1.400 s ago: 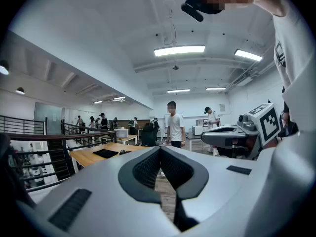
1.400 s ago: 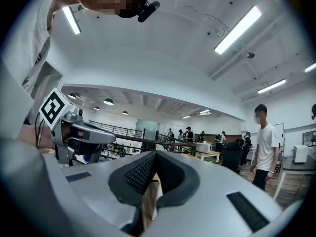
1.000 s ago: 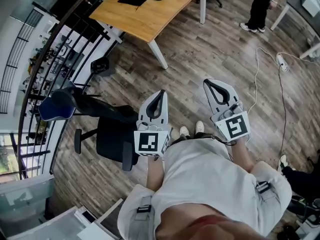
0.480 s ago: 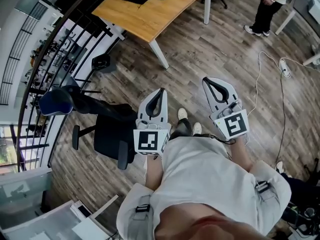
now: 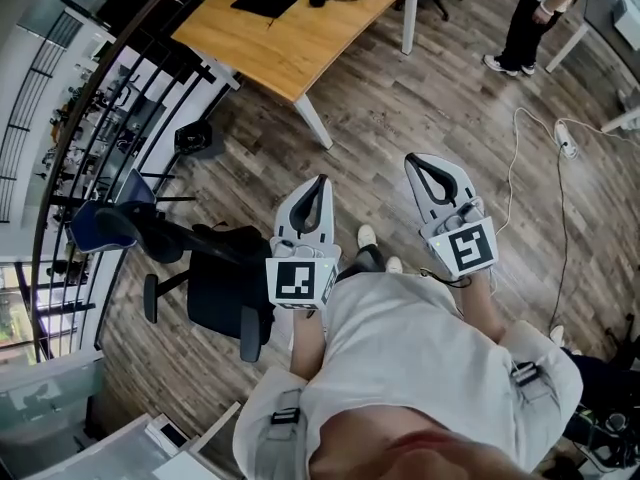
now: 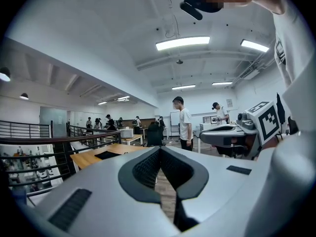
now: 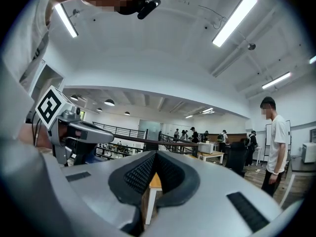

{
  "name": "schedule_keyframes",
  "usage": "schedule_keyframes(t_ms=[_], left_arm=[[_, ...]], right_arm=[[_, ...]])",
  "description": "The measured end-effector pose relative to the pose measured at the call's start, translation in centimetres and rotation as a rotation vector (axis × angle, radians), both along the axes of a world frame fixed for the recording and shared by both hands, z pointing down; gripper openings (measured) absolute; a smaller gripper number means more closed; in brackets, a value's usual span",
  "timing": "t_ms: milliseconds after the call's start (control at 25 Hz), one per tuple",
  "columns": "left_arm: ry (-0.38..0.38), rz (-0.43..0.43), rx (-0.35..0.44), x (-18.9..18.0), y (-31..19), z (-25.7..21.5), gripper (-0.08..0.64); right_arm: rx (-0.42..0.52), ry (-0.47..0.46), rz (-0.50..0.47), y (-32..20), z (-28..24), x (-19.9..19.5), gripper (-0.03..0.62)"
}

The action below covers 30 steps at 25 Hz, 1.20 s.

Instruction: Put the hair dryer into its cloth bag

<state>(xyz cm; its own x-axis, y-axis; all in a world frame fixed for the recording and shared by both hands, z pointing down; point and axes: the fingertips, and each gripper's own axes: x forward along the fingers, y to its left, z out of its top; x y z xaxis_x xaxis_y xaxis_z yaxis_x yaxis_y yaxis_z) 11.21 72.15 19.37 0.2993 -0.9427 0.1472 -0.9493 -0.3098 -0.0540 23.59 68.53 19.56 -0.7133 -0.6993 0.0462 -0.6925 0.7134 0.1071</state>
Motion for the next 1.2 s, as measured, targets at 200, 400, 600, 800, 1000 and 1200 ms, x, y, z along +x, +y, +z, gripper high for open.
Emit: schedule_keyframes(t_ms=[200,400,600,800,1000,1200], left_arm=[[0.011,0.018,-0.002,-2.3,-4.0,0.3,0.017],[0.025,0.029,-0.001,-5.2,-7.5,0.7,0.017],[0.034,0.042,-0.005,-7.5,-10.6,1.0,0.017],[0.045,0.048,-0.012,-8.9,-13.4,1.3,0.017],[0.045,0.042,-0.024,-9.8,-16.2,1.7,0.017],[0.035,0.035,-0.033,-9.9,-19.5,2.0,0.017]], right_arm=[[0.003,0.018,0.012,-3.7,0.1,-2.4,0.020],[0.002,0.037,0.030,-6.9,0.5,-5.0,0.020],[-0.005,0.058,0.053,-9.8,0.7,-7.0,0.020],[-0.021,0.071,0.059,-12.6,1.2,-8.5,0.020],[-0.023,0.073,0.054,-15.5,1.6,-9.5,0.020],[-0.026,0.064,0.052,-18.8,1.9,-9.4,0.020]])
